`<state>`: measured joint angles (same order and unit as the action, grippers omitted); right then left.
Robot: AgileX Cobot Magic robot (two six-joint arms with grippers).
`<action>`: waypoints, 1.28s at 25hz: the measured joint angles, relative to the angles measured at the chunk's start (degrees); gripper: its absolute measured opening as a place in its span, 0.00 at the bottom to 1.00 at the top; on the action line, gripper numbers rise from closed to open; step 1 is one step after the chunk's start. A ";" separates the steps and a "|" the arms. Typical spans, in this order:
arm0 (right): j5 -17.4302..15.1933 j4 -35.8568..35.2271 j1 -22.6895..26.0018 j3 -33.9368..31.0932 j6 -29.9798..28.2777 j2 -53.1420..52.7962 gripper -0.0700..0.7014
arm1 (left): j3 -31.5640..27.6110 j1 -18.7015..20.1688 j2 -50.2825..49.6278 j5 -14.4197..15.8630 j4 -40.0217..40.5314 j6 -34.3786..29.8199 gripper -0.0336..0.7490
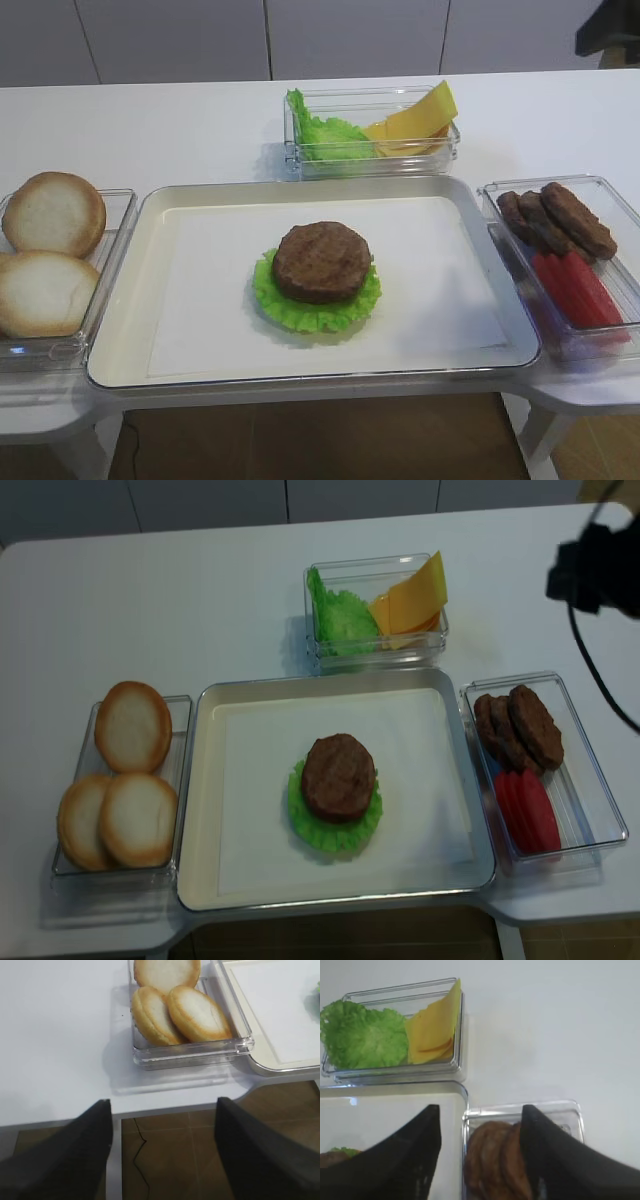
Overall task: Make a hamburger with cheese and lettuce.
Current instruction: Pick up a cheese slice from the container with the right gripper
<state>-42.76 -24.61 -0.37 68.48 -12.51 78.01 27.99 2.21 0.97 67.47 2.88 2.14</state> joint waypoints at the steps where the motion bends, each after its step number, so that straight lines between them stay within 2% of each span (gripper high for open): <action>1: 0.13 -1.07 0.00 2.30 -0.74 2.93 0.59 | 0.00 0.00 0.00 0.00 0.00 0.00 0.64; 9: -0.56 -11.03 0.00 18.49 -7.03 23.04 0.59 | 0.00 0.00 0.00 0.00 0.00 0.00 0.64; 16: -2.52 -23.23 0.00 28.67 -12.80 36.20 0.59 | 0.00 0.00 0.00 0.00 0.00 0.00 0.64; 22: -2.52 -25.65 0.00 33.61 -13.61 42.99 0.59 | 0.00 0.00 0.00 0.00 0.00 0.00 0.64; 29: -2.19 -27.90 0.00 34.43 -14.72 46.46 0.59 | 0.00 0.00 0.00 0.00 0.00 0.00 0.64; 32: -1.95 -28.72 0.00 34.55 -16.36 47.00 0.53 | 0.00 0.00 0.00 0.00 0.00 0.00 0.64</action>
<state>-44.71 -53.32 -0.37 103.03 -28.88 125.01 27.99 2.21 0.97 67.47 2.88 2.14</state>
